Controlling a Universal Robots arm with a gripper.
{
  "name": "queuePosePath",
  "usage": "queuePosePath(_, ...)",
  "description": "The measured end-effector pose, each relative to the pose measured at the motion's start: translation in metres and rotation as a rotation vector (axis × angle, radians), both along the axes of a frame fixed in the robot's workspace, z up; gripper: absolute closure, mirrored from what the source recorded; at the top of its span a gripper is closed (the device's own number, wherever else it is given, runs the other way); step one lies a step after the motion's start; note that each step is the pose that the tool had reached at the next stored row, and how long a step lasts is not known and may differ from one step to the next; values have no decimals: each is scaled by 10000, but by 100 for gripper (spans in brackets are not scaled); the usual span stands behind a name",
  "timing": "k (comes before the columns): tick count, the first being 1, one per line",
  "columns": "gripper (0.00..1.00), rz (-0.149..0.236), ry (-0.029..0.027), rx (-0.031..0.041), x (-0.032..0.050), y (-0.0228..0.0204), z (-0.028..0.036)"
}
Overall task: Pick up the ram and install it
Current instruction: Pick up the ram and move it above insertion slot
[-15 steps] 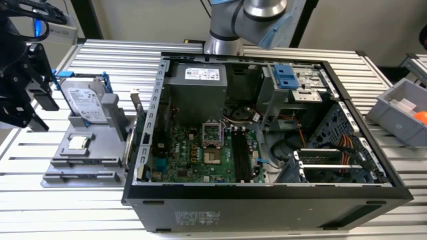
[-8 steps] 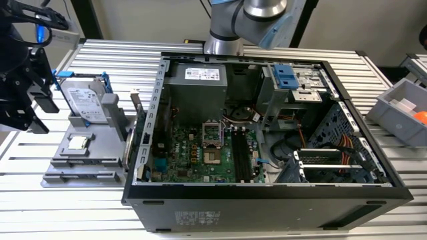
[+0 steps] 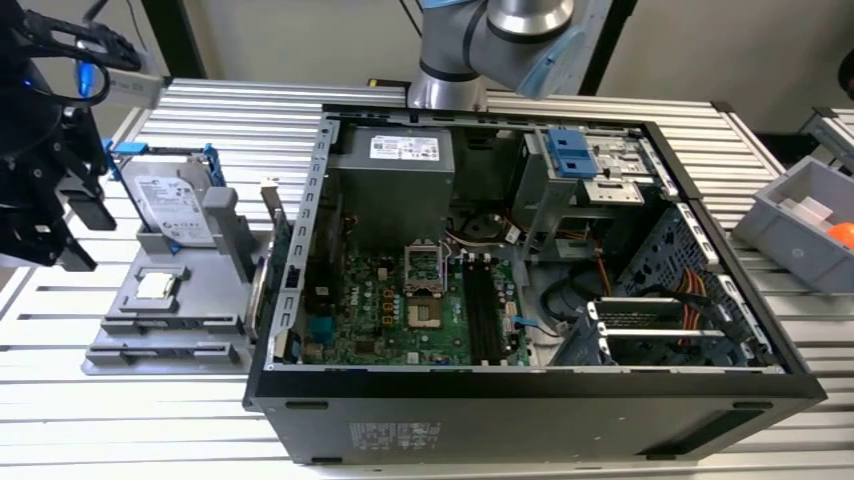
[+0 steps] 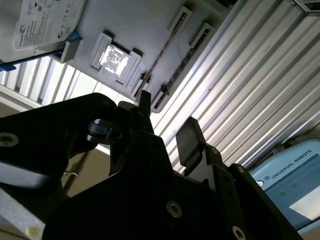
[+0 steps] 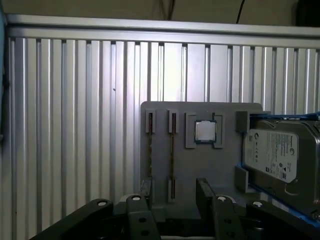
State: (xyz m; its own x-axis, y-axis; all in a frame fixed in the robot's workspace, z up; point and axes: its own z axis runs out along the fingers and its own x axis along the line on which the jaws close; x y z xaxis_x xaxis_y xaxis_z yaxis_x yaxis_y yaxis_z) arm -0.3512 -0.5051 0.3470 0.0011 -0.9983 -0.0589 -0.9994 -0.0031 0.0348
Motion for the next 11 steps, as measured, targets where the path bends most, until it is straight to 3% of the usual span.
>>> queuePosePath(11, 0, 10, -7, 0, 0, 0, -60)
